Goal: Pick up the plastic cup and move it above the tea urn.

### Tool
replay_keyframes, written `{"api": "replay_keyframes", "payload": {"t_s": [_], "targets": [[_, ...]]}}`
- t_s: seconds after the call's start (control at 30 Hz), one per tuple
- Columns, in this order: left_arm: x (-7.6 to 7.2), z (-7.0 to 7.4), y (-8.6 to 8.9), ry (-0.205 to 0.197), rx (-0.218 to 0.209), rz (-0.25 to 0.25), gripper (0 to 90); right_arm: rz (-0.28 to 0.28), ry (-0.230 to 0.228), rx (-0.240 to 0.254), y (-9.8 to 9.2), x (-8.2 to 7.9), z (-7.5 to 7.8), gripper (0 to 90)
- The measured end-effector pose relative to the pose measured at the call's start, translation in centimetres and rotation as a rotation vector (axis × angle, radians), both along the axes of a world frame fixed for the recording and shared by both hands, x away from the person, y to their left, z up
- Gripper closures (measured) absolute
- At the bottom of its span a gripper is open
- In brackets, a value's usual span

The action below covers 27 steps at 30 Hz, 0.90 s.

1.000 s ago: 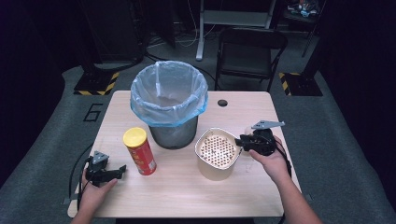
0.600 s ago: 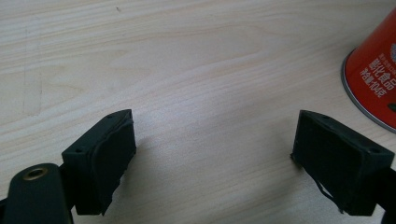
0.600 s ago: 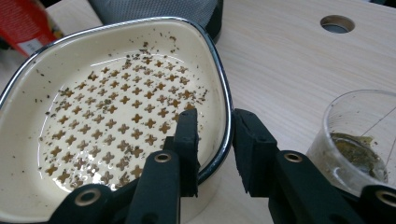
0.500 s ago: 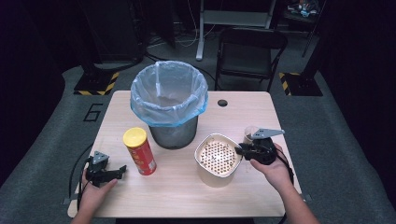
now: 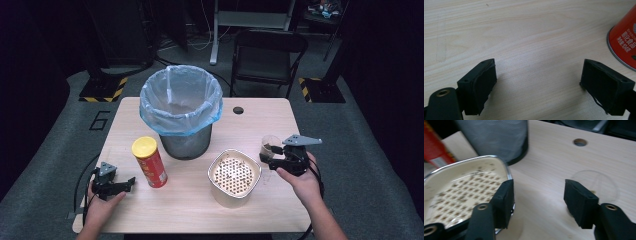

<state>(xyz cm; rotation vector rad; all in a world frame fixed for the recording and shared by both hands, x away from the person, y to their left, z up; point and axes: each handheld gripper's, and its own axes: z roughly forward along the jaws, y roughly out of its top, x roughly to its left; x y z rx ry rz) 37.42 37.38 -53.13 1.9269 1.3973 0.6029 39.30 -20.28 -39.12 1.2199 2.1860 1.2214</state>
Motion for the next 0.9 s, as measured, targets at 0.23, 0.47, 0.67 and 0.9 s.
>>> {"api": "replay_keyframes", "payload": {"t_s": [0.23, 0.47, 0.67, 0.9], "targets": [[0.0, 0.0, 0.0, -0.002, -0.002, 0.003, 12.8, -0.136, -0.006, -0.062, -1.0, 3.0, -2.5, 21.3], [0.0, 0.0, 0.0, 0.000, -0.002, 0.001, 12.8, -0.217, -0.013, -0.114, -1.0, 5.3, -4.8, 15.0], [0.0, 0.0, 0.0, -0.001, -0.002, 0.001, 12.8, -0.240, 0.017, -0.122, -0.8, 6.5, -6.3, 15.4], [0.0, 0.0, 0.0, -0.002, -0.002, 0.003, 12.8, -0.260, 0.001, -0.133, -0.2, 6.9, -8.1, 24.0]]}}
